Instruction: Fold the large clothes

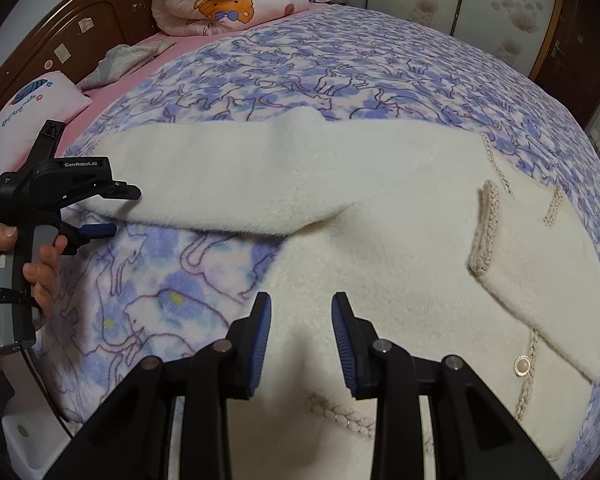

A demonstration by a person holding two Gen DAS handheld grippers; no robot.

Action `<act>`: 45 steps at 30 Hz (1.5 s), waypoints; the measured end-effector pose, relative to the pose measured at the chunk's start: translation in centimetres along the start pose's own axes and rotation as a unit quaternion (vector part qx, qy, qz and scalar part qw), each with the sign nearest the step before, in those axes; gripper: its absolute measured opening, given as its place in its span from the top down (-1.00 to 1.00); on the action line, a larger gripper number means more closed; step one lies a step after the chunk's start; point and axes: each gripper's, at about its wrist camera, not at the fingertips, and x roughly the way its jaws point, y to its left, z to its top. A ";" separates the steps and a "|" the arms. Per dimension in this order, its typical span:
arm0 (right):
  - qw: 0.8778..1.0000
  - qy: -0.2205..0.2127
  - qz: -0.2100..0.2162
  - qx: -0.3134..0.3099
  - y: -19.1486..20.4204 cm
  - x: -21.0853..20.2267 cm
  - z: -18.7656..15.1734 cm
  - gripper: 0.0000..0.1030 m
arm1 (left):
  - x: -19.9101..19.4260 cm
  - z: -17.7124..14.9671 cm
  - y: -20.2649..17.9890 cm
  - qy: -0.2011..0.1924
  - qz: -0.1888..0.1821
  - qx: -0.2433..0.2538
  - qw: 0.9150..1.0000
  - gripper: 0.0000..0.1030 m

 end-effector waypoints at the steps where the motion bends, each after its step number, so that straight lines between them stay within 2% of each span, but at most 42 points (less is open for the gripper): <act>1: 1.000 -0.002 0.002 0.003 -0.1 0.2 0.3 0.39 | 0.0 0.2 0.0 0.004 -0.002 0.003 1.000 -0.25; 4: 1.000 -0.008 0.009 0.017 -0.4 0.7 1.1 0.39 | -0.2 0.8 0.4 0.009 -0.017 0.000 1.000 -0.25; 8: 0.999 -0.005 0.019 0.026 -0.6 1.9 1.7 0.39 | -1.2 1.7 1.6 -0.010 -0.042 -0.025 0.999 -0.25; 9: 0.999 -0.002 0.020 0.026 -0.6 2.2 1.6 0.39 | -1.1 1.8 1.8 -0.011 -0.046 -0.030 0.998 -0.18; 10: 0.999 0.000 0.022 0.028 -0.7 2.6 1.5 0.39 | -1.1 1.8 1.8 -0.013 -0.040 -0.031 0.999 0.13; 11: 0.999 0.002 0.025 0.032 -0.9 2.8 1.4 0.39 | -1.1 1.8 1.7 -0.016 -0.025 -0.024 0.999 0.32; 12: 0.999 0.005 0.028 0.038 -1.1 3.0 1.2 0.39 | -1.0 1.8 1.4 -0.021 -0.014 -0.013 1.000 0.64; 13: 0.999 0.007 0.031 0.043 -1.4 3.1 0.9 0.39 | -1.1 1.7 1.2 -0.026 -0.014 -0.008 1.000 0.79; 16: 0.997 0.015 0.040 0.062 -2.4 3.3 -0.2 0.39 | -2.1 1.4 -0.1 -0.060 -0.006 0.023 0.998 0.86; 19: 0.994 0.021 0.051 0.091 -4.2 2.8 -2.2 0.39 | -3.6 0.5 -2.0 -0.105 0.003 0.073 0.992 0.87; 20: 0.993 0.022 0.052 0.101 -4.8 2.6 -2.9 0.39 | -4.1 0.0 -3.0 -0.122 0.005 0.096 0.988 0.88; 23: 0.989 0.024 0.053 0.135 -7.2 1.5 -5.7 0.39 | -5.8 -2.0 -6.2 -0.171 0.003 0.176 0.969 0.88; 25: 0.986 0.026 0.048 0.159 -9.0 0.8 -7.7 0.39 | -6.3 -3.6 -8.2 -0.180 -0.014 0.212 0.960 0.88; 28: 0.981 0.029 0.038 0.189 -11.9 -0.4 -10.1 0.39 | -6.0 -6.8 -11.9 -0.182 -0.021 0.262 0.947 0.89; 30: 0.977 0.025 0.030 0.208 -13.8 -1.3 -11.3 0.39 | -5.6 -9.7 -14.5 -0.172 -0.040 0.288 0.941 0.89; 32: 0.974 0.017 0.023 0.224 -15.4 -2.2 -12.1 0.39 | -5.0 -13.2 -17.6 -0.161 -0.060 0.325 0.930 0.89; 35: 0.968 0.000 0.021 0.250 -17.6 -3.6 -12.9 0.39 | -3.8 -19.4 -22.0 -0.139 -0.074 0.400 0.903 0.89; 36: 0.966 -0.006 0.023 0.259 -18.3 -4.0 -13.1 0.39 | -2.8 -22.0 -23.5 -0.126 -0.070 0.432 0.890 0.88; 38: 0.963 -0.016 0.021 0.270 -19.4 -4.6 -13.6 0.39 | -0.7 -25.6 -25.0 -0.103 -0.061 0.466 0.877 0.88; 41: 0.960 -0.021 0.016 0.277 -20.8 -5.1 -14.6 0.39 | 3.9 -30.0 -25.9 -0.048 -0.031 0.497 0.866 0.85; 42: 0.960 -0.020 0.017 0.280 -21.3 -5.2 -15.0 0.39 | 5.2 -31.2 -25.8 -0.041 -0.008 0.505 0.862 0.72; 43: 0.958 -0.018 0.018 0.284 -21.7 -5.1 -15.3 0.39 | 6.1 -31.7 -25.6 -0.037 0.009 0.510 0.860 0.46; 44: 0.957 -0.017 0.021 0.288 -22.1 -5.1 -15.6 0.39 | 6.8 -32.2 -25.3 -0.029 0.021 0.511 0.859 0.32; 45: 0.956 -0.017 0.026 0.293 -22.5 -5.1 -16.0 0.39 | 7.0 -32.8 -25.0 -0.023 0.023 0.511 0.859 0.09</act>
